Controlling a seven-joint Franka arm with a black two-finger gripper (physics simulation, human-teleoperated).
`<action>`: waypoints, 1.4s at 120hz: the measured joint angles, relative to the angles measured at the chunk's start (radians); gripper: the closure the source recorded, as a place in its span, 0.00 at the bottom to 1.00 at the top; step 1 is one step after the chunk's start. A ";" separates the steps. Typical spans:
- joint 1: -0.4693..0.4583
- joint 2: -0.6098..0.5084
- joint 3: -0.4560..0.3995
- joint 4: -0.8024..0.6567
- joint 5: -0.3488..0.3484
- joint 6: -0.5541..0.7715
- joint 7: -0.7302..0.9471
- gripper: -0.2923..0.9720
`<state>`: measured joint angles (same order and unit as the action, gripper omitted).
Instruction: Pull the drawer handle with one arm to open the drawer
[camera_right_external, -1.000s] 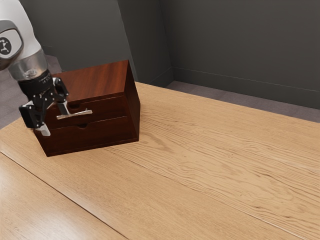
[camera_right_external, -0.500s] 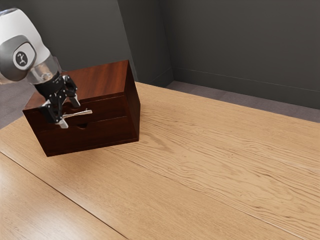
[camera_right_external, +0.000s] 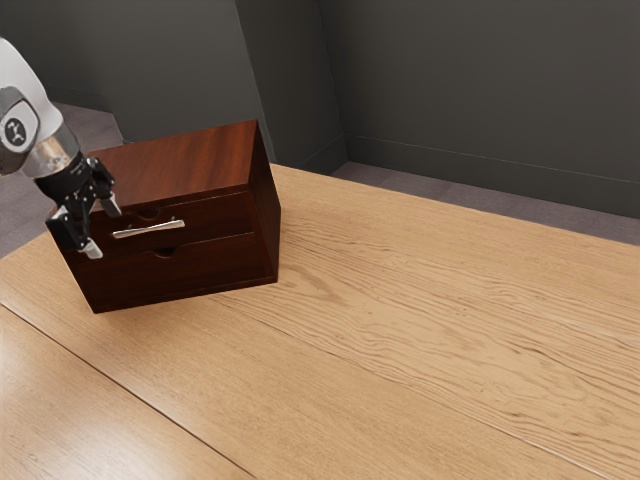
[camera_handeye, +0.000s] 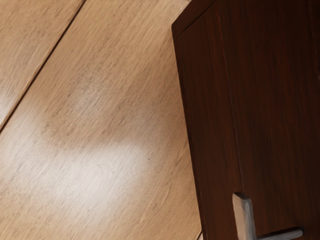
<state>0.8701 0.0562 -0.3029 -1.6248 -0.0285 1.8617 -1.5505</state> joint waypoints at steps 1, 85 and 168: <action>-0.001 0.001 0.000 0.000 0.002 0.003 0.000 0.23; -0.069 0.017 0.000 -0.061 0.032 0.195 -0.004 0.35; -0.066 -0.004 0.000 -0.125 0.017 0.225 -0.012 0.64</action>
<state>0.8041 0.0525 -0.3028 -1.7494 -0.0118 2.0865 -1.5622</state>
